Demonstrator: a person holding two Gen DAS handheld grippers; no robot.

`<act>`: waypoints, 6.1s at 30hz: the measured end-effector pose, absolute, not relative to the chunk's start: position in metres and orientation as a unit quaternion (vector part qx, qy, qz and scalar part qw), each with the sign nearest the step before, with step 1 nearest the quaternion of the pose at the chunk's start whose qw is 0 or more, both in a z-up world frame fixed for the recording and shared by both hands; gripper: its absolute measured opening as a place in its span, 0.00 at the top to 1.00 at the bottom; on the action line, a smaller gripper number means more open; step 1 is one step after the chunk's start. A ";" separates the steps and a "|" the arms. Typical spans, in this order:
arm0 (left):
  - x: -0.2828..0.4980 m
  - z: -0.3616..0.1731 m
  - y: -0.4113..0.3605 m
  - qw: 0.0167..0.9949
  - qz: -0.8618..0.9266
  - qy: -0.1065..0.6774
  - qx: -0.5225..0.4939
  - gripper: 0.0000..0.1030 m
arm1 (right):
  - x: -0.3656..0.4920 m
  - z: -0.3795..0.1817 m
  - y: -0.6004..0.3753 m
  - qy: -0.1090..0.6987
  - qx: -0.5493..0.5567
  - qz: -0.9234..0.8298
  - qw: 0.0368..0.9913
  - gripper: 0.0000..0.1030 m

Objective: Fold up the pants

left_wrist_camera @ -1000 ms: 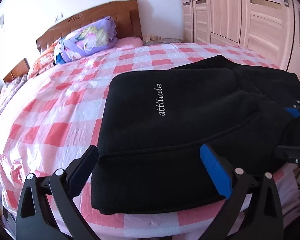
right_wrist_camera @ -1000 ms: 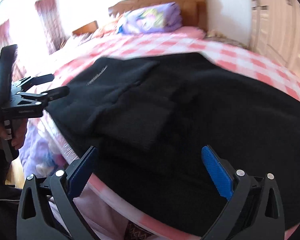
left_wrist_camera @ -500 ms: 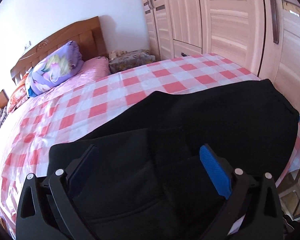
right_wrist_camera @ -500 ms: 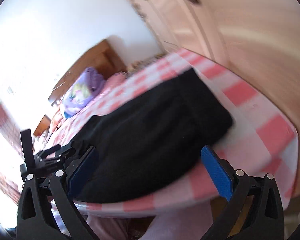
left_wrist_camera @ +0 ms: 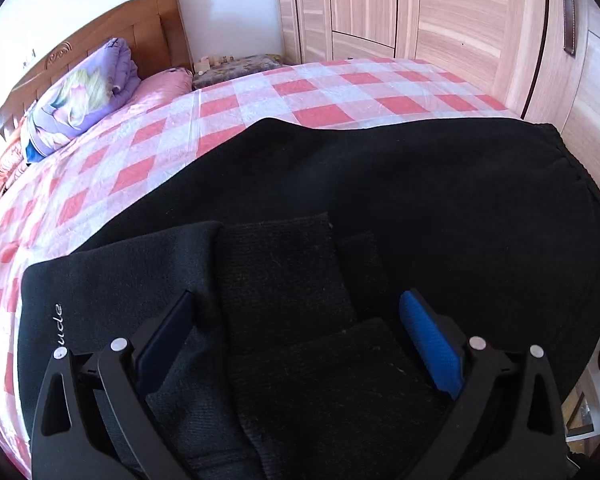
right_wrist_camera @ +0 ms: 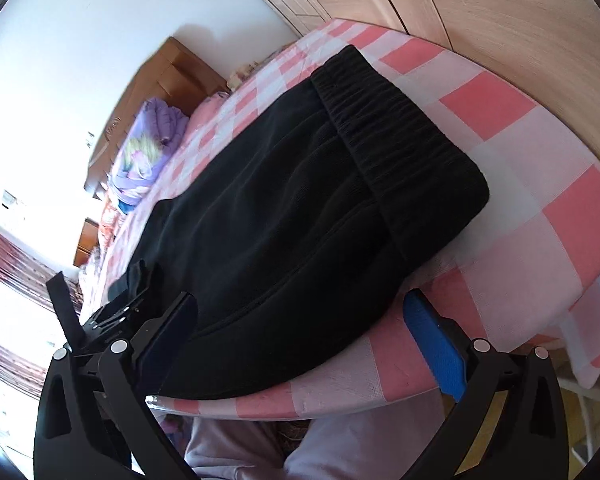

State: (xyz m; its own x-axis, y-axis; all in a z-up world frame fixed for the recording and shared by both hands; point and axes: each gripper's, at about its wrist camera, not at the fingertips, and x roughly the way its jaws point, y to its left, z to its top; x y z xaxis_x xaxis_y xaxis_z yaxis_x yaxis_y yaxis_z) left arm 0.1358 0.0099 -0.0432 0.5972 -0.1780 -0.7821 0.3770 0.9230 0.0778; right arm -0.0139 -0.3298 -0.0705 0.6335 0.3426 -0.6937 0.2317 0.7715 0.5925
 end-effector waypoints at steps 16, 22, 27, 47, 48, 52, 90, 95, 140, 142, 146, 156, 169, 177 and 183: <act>0.134 -0.043 0.018 0.889 -0.177 0.412 0.090 0.02 | 0.006 -0.067 -0.313 0.464 0.326 -0.016 0.823 0.04; 0.134 -0.042 0.019 0.890 -0.183 0.409 0.081 0.02 | 0.011 -0.066 -0.307 0.460 0.322 -0.039 0.826 0.04; 0.133 -0.042 0.020 0.891 -0.185 0.407 0.077 0.02 | 0.009 -0.067 -0.305 0.467 0.326 -0.013 0.822 0.04; 0.136 -0.045 0.014 0.885 -0.177 0.418 0.102 0.02 | -0.030 -0.095 -0.340 0.248 0.450 -0.051 0.856 0.71; 0.137 -0.044 0.013 0.881 -0.176 0.427 0.106 0.02 | -0.032 -0.093 -0.338 0.241 0.434 -0.052 0.866 0.72; 0.145 -0.015 0.001 0.860 -0.189 0.468 0.078 0.02 | -0.034 -0.083 -0.317 0.216 0.340 -0.073 0.912 0.72; 0.131 0.072 -0.284 0.685 -0.232 0.464 0.511 0.77 | -0.039 -0.051 -0.194 0.256 0.123 0.044 0.958 0.04; 0.132 0.160 -0.185 0.754 -0.247 0.452 0.407 0.78 | -0.025 -0.058 -0.131 0.267 -0.007 0.047 0.963 0.04; 0.078 0.012 0.337 0.887 -0.043 0.421 -0.184 0.18 | -0.045 -0.026 -0.095 0.212 -0.010 0.176 0.961 0.04; 0.060 0.029 0.327 0.896 -0.076 0.397 -0.183 0.18 | -0.030 -0.022 -0.087 0.218 -0.012 0.161 0.963 0.04; 0.043 0.051 0.270 0.905 -0.156 0.378 -0.117 0.17 | -0.004 -0.027 -0.069 0.252 -0.028 0.130 0.959 0.04; 0.091 0.002 0.162 0.846 -0.227 0.481 0.025 0.16 | 0.011 -0.056 -0.084 0.330 0.029 0.195 0.923 0.04; 0.037 -0.012 0.165 0.877 -0.221 0.416 0.093 0.15 | 0.041 -0.012 -0.098 0.358 0.066 0.259 0.894 0.04; 0.028 -0.016 0.171 0.891 -0.226 0.385 0.087 0.14 | 0.147 0.010 0.015 0.432 -0.041 0.327 0.839 0.04; 0.025 -0.017 0.171 0.893 -0.230 0.377 0.089 0.14 | 0.232 -0.041 0.073 0.489 -0.140 0.273 0.817 0.04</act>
State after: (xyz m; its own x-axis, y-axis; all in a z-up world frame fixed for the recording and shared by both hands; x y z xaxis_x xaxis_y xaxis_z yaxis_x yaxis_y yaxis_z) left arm 0.0251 0.1711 -0.0166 0.6096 -0.3432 -0.7145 0.4778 0.8783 -0.0142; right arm 0.2324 0.0733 -0.0411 0.3730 0.3094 -0.8747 -0.5825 0.8119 0.0387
